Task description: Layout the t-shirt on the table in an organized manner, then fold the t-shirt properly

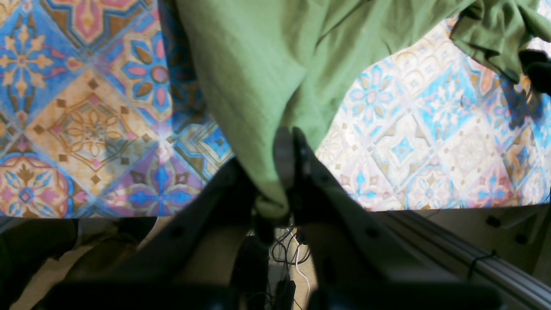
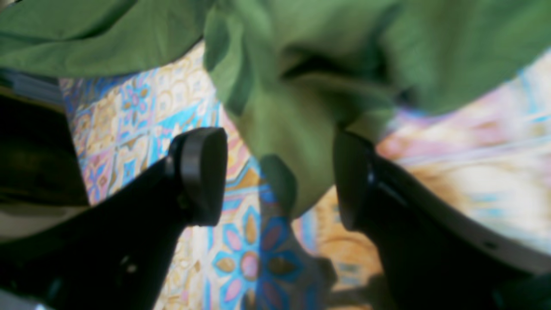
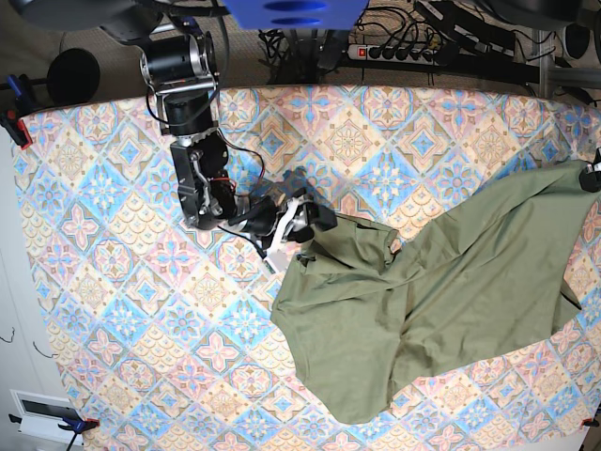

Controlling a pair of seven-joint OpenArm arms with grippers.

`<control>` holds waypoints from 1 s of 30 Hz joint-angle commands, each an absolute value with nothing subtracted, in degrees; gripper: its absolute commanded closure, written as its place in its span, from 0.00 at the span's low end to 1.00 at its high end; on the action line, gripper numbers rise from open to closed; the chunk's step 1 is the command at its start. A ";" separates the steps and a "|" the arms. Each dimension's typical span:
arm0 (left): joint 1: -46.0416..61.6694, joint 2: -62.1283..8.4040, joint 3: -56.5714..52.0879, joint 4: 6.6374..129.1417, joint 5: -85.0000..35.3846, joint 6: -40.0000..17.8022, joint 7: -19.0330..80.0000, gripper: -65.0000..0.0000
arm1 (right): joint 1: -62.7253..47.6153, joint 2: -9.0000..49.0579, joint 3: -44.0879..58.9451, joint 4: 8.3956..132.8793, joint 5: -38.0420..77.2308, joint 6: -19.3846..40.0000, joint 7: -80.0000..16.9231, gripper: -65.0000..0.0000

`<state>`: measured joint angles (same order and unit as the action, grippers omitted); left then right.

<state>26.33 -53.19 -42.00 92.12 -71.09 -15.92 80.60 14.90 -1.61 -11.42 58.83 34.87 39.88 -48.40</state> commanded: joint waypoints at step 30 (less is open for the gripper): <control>25.45 -53.85 -42.77 92.70 -71.96 -15.96 80.00 1.00 | 16.84 -1.80 -7.43 62.64 20.88 40.00 -45.85 0.45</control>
<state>25.87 -52.18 -41.98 92.14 -71.48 -15.92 80.75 15.57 -1.58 -7.49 62.00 20.36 39.44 -46.44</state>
